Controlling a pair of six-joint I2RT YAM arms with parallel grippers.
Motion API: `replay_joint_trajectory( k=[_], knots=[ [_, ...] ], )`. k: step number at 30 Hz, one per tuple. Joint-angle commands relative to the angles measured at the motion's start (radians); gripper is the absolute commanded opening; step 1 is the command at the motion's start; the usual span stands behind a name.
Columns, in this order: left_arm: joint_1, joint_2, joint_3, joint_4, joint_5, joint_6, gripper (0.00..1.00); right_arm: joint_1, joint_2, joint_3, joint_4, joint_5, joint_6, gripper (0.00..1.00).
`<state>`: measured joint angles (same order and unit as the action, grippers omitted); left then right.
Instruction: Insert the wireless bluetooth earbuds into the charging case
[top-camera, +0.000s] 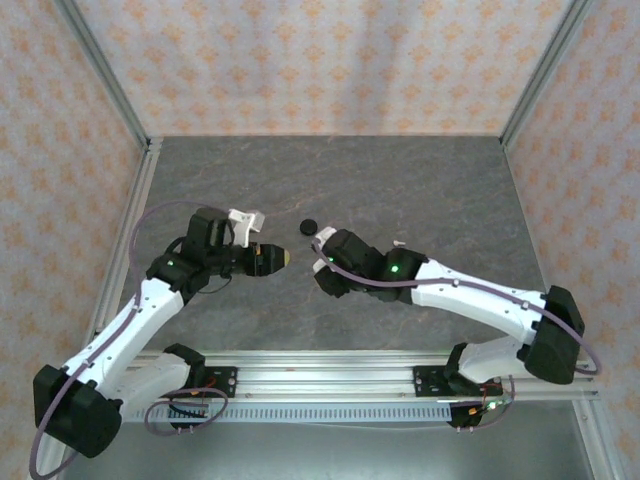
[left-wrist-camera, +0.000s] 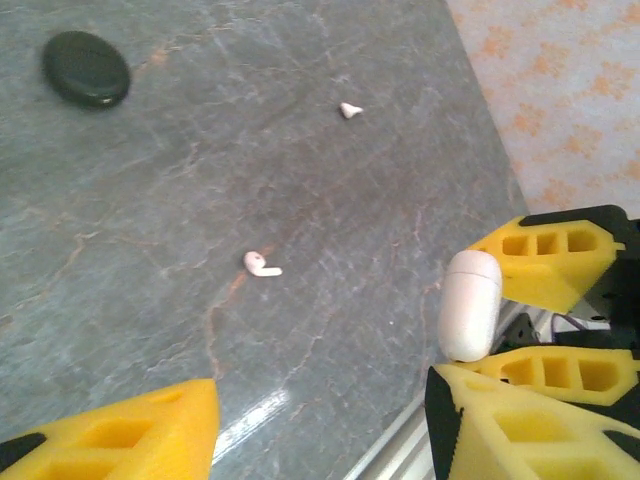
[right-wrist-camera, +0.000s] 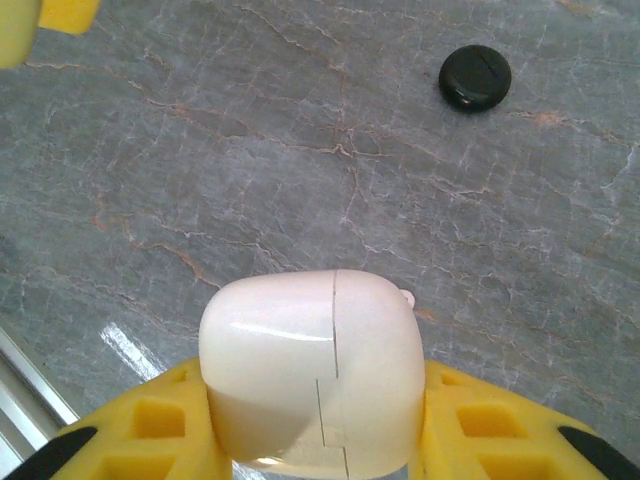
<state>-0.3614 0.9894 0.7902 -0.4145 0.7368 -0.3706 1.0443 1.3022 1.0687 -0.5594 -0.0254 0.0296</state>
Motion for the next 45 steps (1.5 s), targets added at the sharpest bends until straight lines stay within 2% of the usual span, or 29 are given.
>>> replay_joint_trajectory(
  k=[1, 7, 18, 32, 38, 45],
  knots=[
    [-0.034, 0.017, 0.060, 0.052, 0.037, -0.028, 0.56, -0.002, -0.062, -0.035, 0.034, 0.024, -0.025, 0.36],
    [-0.088, 0.035, 0.081, 0.127, 0.062, -0.095, 0.56, -0.001, -0.113, -0.078, 0.056, 0.009, -0.046, 0.36],
    [-0.194, 0.143, 0.110, 0.173, 0.103, -0.103, 0.57, -0.002, -0.175, -0.102, 0.076, -0.037, -0.100, 0.34],
    [-0.233, 0.244, 0.159, 0.136, 0.189, -0.072, 0.52, -0.001, -0.173, -0.092, 0.090, -0.061, -0.146, 0.34],
    [-0.235, 0.251, 0.165, 0.097, 0.216, -0.042, 0.41, -0.001, -0.173, -0.089, 0.089, -0.066, -0.146, 0.33],
    [-0.235, 0.249, 0.171, 0.063, 0.217, -0.017, 0.18, -0.001, -0.174, -0.081, 0.084, -0.066, -0.142, 0.34]
  ],
)
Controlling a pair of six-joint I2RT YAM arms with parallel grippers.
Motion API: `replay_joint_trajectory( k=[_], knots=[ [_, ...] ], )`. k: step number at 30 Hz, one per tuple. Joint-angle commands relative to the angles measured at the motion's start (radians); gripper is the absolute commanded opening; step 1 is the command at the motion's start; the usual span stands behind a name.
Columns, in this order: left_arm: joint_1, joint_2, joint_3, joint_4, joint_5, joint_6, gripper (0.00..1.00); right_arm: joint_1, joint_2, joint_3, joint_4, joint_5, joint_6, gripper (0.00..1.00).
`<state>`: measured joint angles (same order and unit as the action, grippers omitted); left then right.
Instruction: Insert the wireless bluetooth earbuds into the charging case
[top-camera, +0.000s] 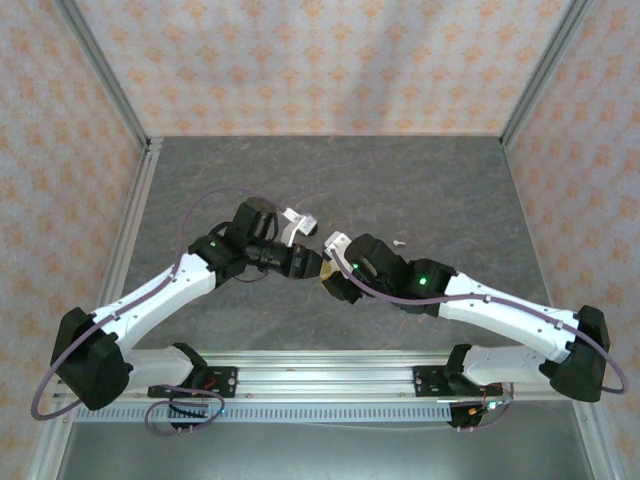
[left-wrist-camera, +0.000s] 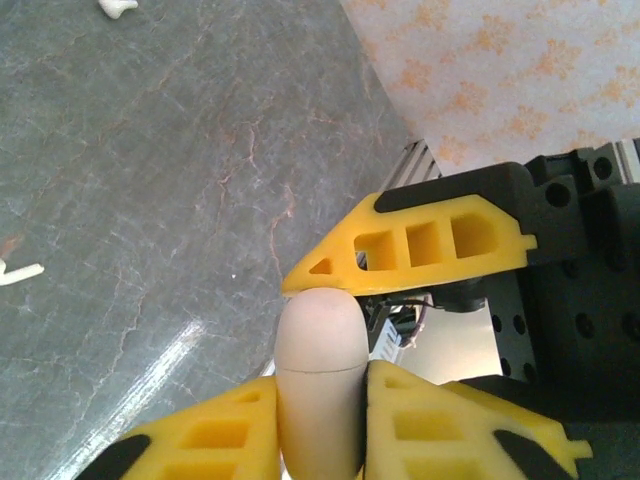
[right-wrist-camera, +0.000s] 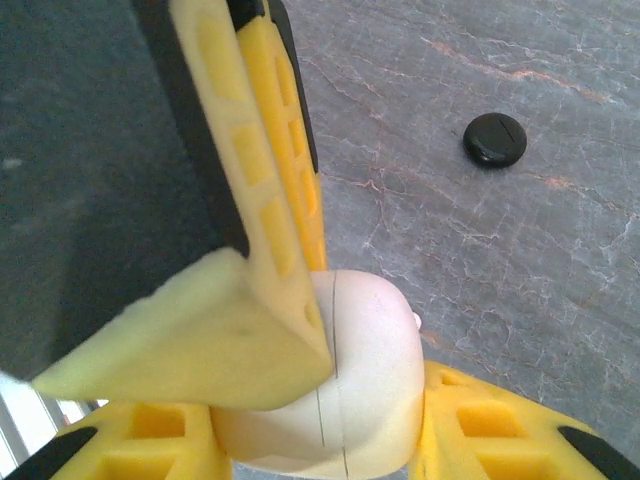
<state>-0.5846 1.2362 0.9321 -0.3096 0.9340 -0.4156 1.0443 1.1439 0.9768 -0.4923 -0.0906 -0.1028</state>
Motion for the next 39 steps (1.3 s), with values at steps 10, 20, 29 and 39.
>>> replay_joint_trajectory(
  k=[10, 20, 29, 39],
  knots=[
    [0.002, -0.083, -0.023, 0.018, -0.122, 0.024, 0.04, -0.022, -0.142, 0.006, 0.031, 0.020, 0.104, 0.63],
    [0.031, -0.335, -0.198, 0.296, -0.304, -0.093, 0.00, -0.176, -0.269, 0.028, 0.045, -0.188, 0.377, 0.66],
    [0.031, -0.439, -0.259, 0.468, -0.285, -0.221, 0.00, -0.222, -0.241, -0.037, 0.354, -0.452, 0.594, 0.66],
    [0.022, -0.442, -0.259, 0.571, -0.196, -0.294, 0.00, -0.243, -0.176, -0.047, 0.542, -0.573, 0.694, 0.56]
  ],
)
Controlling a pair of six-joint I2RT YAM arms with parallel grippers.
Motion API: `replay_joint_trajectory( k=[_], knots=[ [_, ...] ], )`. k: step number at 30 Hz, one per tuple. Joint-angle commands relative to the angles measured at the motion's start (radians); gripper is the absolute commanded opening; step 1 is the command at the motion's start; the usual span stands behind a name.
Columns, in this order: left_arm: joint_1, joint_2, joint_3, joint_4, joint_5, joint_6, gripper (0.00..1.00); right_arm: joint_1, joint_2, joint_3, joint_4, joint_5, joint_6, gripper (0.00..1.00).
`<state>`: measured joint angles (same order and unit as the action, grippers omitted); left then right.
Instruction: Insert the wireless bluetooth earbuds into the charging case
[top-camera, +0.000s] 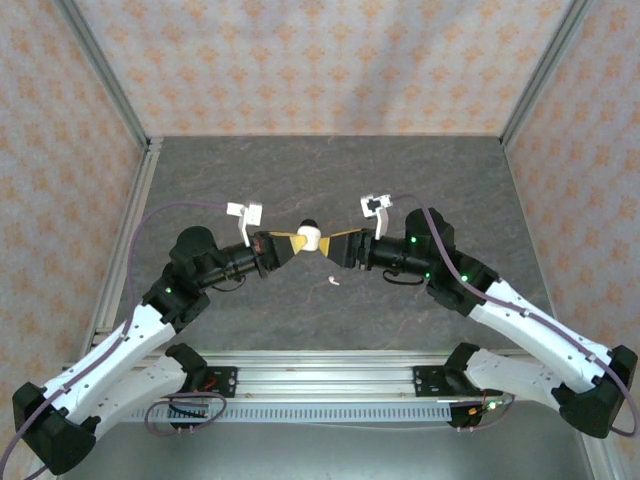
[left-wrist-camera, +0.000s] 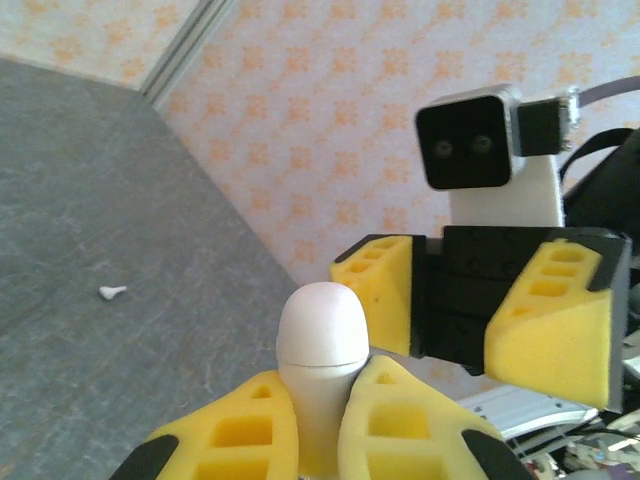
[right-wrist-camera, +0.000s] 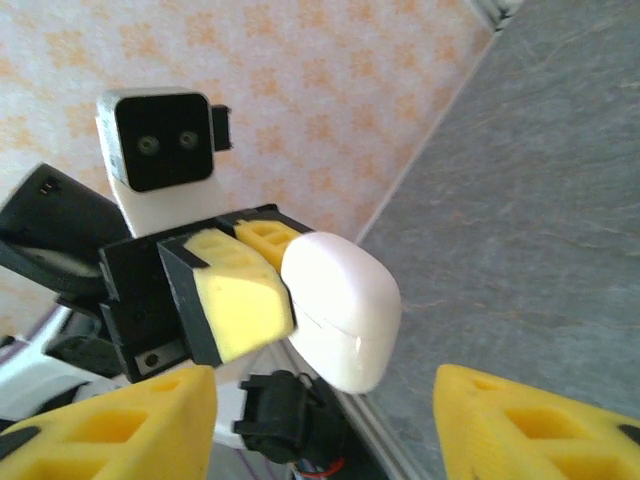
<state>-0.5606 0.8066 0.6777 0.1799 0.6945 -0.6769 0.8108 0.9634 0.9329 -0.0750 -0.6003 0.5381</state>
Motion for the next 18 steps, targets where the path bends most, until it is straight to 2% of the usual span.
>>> replay_joint_trajectory(
  k=[1, 18],
  knots=[
    [-0.005, -0.011, -0.004, 0.088, 0.050, -0.037, 0.00, -0.012, 0.008, 0.000, 0.132, -0.063, 0.061, 0.55],
    [-0.026, -0.004, 0.034, 0.078, 0.082, -0.052, 0.00, -0.032, 0.084, -0.007, 0.244, -0.129, 0.115, 0.44]
  ],
)
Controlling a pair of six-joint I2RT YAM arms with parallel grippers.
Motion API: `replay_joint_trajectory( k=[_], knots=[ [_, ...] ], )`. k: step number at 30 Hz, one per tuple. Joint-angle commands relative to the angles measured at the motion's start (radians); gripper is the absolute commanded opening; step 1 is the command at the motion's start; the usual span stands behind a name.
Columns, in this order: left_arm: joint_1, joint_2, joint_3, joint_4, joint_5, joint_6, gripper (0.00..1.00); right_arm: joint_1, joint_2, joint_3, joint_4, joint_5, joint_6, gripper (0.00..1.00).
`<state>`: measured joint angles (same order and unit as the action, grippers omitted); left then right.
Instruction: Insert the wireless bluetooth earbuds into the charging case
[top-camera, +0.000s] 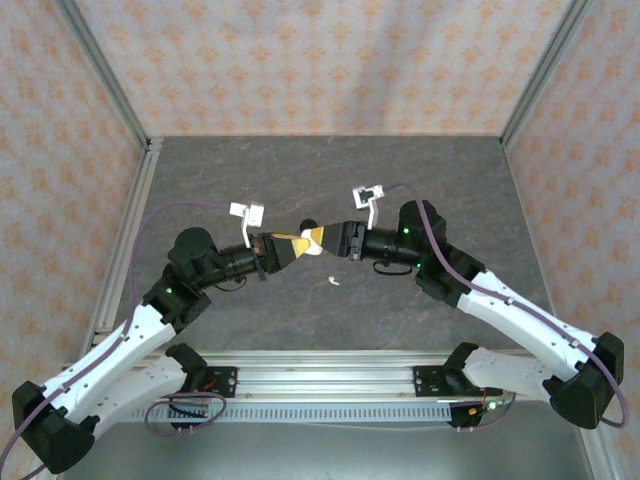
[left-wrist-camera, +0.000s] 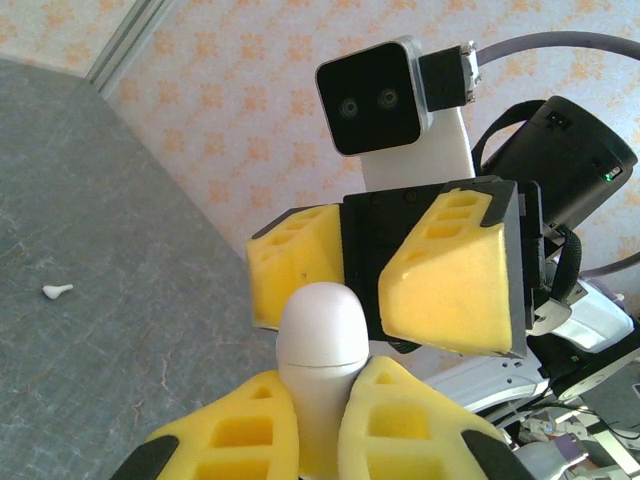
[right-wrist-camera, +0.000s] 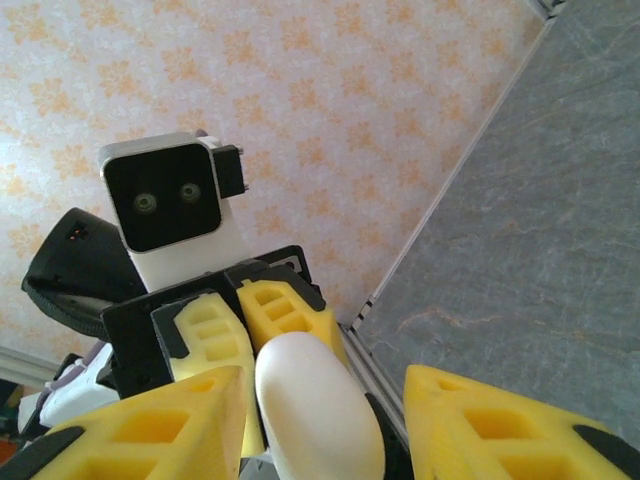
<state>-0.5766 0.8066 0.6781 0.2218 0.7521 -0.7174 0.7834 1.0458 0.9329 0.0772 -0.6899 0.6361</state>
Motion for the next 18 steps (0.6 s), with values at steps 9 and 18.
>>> replay_joint_trajectory(
  k=[9, 18],
  knots=[
    [-0.009, -0.003, 0.043, 0.040, 0.027, -0.028, 0.00, -0.004, 0.026, -0.017, 0.120, -0.076, 0.027, 0.46],
    [-0.009, -0.010, 0.059, 0.011, 0.023, -0.014, 0.00, -0.004, 0.022, -0.032, 0.116, -0.067, 0.019, 0.28]
  ],
)
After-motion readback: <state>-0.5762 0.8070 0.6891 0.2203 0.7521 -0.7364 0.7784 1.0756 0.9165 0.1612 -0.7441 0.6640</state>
